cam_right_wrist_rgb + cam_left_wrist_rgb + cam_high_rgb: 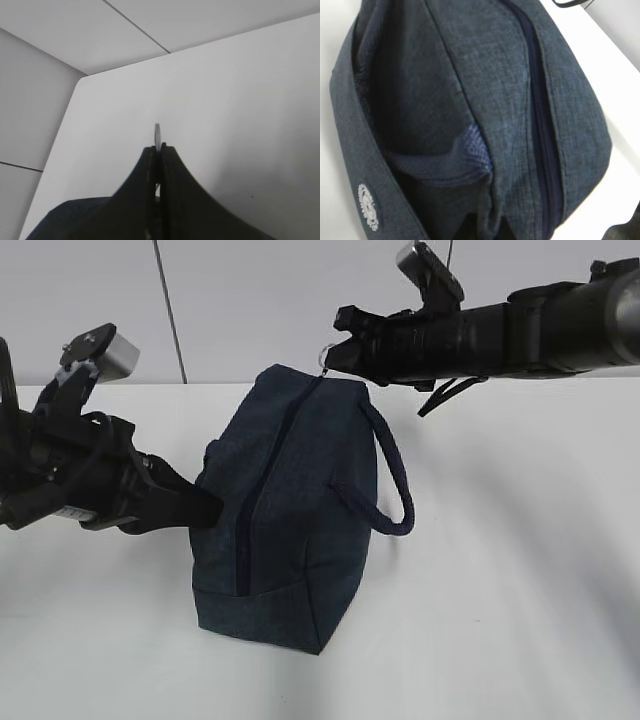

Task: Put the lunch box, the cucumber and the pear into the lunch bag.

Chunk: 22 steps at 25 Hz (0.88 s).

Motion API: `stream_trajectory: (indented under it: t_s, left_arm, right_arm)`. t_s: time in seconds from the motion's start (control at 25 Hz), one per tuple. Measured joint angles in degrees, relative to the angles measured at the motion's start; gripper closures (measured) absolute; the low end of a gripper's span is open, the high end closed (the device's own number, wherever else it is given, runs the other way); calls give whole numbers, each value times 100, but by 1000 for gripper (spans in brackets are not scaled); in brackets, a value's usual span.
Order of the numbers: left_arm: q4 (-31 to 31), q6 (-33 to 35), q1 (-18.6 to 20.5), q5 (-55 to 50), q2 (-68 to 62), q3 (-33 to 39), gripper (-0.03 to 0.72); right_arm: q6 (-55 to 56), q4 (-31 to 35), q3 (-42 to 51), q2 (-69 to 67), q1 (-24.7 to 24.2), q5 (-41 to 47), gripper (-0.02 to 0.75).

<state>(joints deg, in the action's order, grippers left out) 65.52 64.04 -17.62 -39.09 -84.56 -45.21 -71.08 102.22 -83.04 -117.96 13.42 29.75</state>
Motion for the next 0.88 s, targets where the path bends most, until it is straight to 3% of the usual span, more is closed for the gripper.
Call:
stream_trajectory:
  t_s: [0.24,0.88]
  left_arm:
    - [0,0,0,-1,0,0,687]
    - [0,0,0,-6,0,8,687]
  right_arm:
    - [532,1,-128,-550,-274,551,738]
    - [1259,11,-183,-1143,-297,806,736]
